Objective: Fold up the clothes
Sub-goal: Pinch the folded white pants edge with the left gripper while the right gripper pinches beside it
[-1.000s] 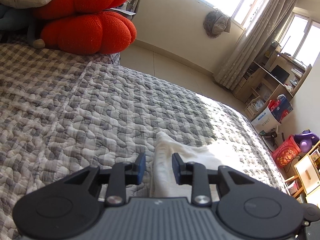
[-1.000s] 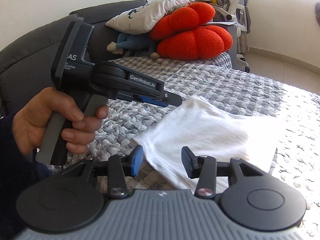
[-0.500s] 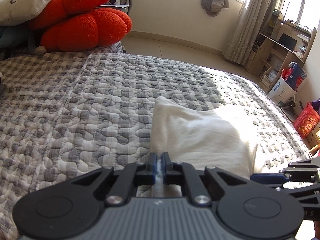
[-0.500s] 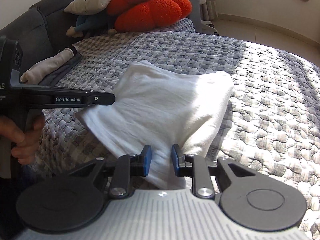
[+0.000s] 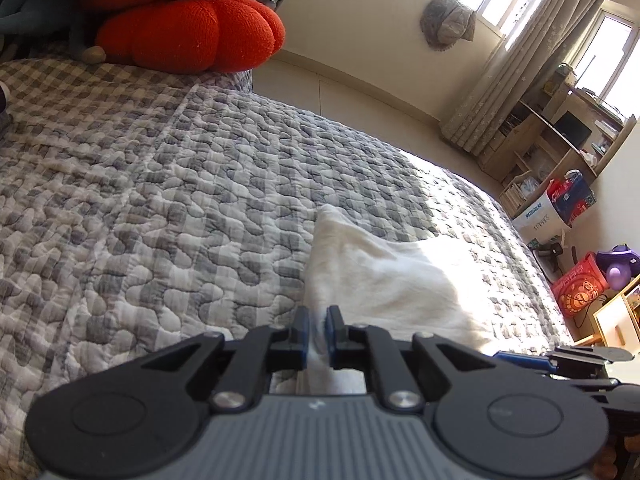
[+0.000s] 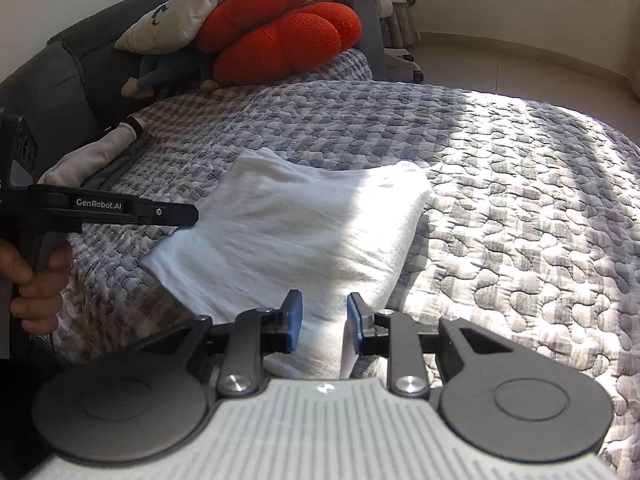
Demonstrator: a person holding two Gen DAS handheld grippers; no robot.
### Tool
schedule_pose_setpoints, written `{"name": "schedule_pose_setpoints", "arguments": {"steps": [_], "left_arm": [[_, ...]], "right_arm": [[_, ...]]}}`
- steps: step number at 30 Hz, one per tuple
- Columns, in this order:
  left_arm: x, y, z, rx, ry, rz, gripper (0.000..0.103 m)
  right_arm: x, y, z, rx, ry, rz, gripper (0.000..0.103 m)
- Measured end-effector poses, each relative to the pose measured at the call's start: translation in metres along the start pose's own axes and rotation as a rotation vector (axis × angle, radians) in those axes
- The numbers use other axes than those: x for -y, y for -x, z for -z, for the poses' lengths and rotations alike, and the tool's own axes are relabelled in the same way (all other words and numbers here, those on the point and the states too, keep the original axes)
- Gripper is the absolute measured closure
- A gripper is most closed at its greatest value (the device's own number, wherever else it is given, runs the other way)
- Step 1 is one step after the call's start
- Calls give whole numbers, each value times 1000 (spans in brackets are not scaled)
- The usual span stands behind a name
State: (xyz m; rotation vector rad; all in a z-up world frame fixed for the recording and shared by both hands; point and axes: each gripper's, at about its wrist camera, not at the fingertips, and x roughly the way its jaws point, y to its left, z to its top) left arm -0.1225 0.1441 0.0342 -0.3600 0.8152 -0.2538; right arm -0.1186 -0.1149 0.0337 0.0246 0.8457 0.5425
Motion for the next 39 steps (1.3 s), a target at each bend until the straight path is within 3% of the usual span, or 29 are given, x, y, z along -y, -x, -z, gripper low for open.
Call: {"name": "schedule_pose_setpoints", "arguments": {"steps": [2,6,10,14,21,23,26,33,39], "left_arm": [[-5,0,-1,-1,29,10,94],[-6,-7,1,-36,50,25,94],[0,-13,3,-54,22,-3,94],[-9,-10,-1,-56,72,13,93],[-27,2,-10,-19,148,-10,89],[-28,3,-11,-16,150,-21,86],[-30,4,-13,-13,154,-39,68],[-42,11,-18,8,186,-55,65],[-49,14,-20,3,212,-28,64]], "right_arm": [[5,2,-3,14,-34,5,64],[12,4,-7,44,-88,12,63],[1,5,-9,72,-56,-7,63],[-26,1,-5,96,55,-16,59],[-99,-16,25,118,419,21,56],[-117,-17,32,144,502,2,47],[-137,-25,38,172,586,29,35],[-151,-60,38,149,643,158,38],[-136,-71,27,132,572,161,62]]}}
